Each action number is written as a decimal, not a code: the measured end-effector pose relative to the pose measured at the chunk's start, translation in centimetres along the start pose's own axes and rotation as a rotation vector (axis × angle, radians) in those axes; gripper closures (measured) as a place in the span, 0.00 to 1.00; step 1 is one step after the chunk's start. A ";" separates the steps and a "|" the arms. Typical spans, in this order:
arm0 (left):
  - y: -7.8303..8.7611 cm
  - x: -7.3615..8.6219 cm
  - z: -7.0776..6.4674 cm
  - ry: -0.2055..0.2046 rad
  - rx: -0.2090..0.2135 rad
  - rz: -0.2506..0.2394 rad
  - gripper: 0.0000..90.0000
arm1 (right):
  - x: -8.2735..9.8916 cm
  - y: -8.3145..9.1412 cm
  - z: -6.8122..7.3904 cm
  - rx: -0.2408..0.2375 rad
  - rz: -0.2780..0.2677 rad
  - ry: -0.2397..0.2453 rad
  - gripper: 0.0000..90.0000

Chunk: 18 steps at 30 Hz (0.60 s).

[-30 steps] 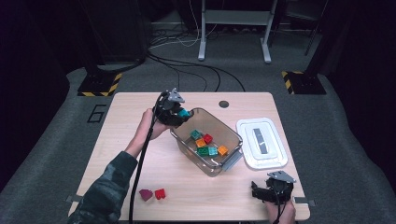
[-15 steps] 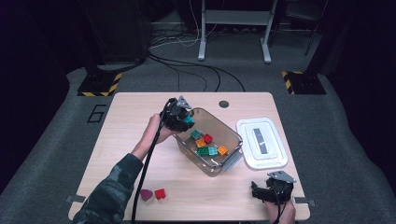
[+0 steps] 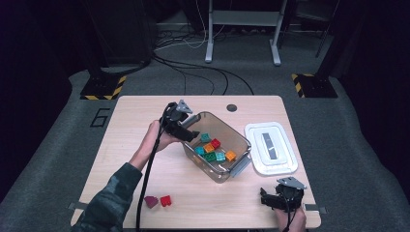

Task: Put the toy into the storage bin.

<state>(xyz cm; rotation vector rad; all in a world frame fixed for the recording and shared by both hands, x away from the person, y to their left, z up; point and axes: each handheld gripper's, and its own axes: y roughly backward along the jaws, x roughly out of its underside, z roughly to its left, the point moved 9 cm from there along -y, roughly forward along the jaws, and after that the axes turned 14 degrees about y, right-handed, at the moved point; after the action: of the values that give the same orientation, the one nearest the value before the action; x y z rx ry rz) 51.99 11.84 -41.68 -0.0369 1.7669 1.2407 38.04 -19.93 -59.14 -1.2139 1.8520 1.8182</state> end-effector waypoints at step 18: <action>5.7 4.9 1.5 0.029 -0.066 -0.091 0.06 | 0.0 0.0 0.0 0.001 0.001 0.000 0.03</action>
<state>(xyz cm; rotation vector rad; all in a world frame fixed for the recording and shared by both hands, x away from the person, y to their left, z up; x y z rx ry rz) 47.38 17.95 -41.11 -0.1721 1.7294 1.2382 38.04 -19.92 -59.14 -1.2123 1.8537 1.8173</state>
